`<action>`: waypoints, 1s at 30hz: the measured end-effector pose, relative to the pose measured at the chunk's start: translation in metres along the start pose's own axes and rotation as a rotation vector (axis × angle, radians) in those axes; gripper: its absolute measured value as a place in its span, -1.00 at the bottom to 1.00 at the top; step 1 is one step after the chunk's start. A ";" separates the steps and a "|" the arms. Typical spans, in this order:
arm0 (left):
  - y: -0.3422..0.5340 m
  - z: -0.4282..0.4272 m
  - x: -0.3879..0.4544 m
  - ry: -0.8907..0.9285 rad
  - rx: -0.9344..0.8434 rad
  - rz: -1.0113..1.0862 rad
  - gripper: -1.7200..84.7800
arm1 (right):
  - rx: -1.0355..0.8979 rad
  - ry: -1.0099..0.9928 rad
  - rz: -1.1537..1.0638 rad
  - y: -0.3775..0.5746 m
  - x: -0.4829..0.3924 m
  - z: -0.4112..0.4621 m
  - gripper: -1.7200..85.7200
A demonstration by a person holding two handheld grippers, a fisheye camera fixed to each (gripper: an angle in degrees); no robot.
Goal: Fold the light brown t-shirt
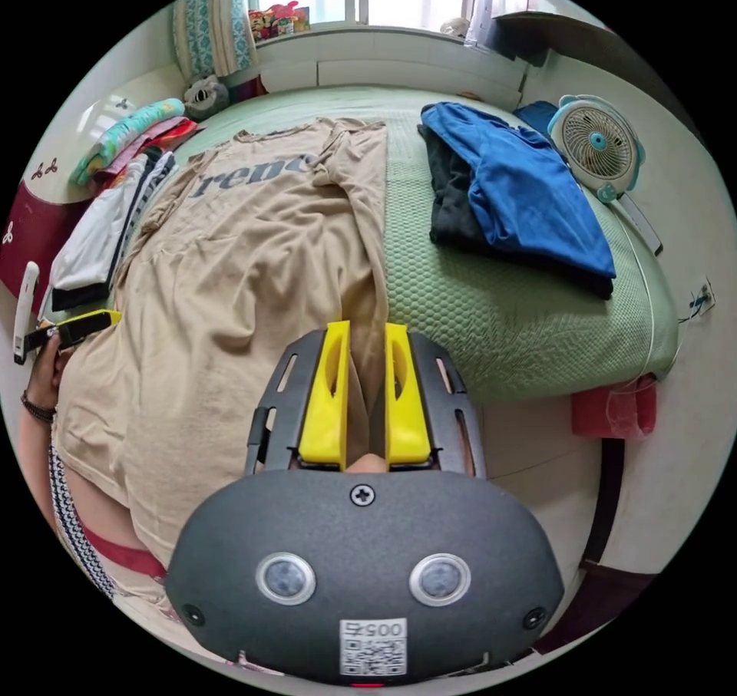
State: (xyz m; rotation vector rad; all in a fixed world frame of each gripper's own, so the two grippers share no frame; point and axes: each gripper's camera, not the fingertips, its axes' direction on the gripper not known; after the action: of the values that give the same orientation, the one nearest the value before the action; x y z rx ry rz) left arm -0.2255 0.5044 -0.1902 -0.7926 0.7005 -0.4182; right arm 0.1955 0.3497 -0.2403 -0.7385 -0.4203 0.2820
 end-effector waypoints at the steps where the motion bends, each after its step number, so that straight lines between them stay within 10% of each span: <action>1: 0.004 -0.002 0.000 -0.003 0.008 0.003 -0.77 | 0.004 0.008 -0.002 0.001 -0.001 0.002 -0.84; 30: -0.048 -0.128 -0.026 -0.045 0.189 -0.083 -0.87 | 0.130 0.116 0.082 -0.140 0.031 -0.079 -0.97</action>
State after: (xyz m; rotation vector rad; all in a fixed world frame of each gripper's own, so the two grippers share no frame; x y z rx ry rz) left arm -0.3384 0.4247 -0.2065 -0.6513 0.5778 -0.5319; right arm 0.2737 0.2159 -0.1866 -0.6414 -0.2598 0.3387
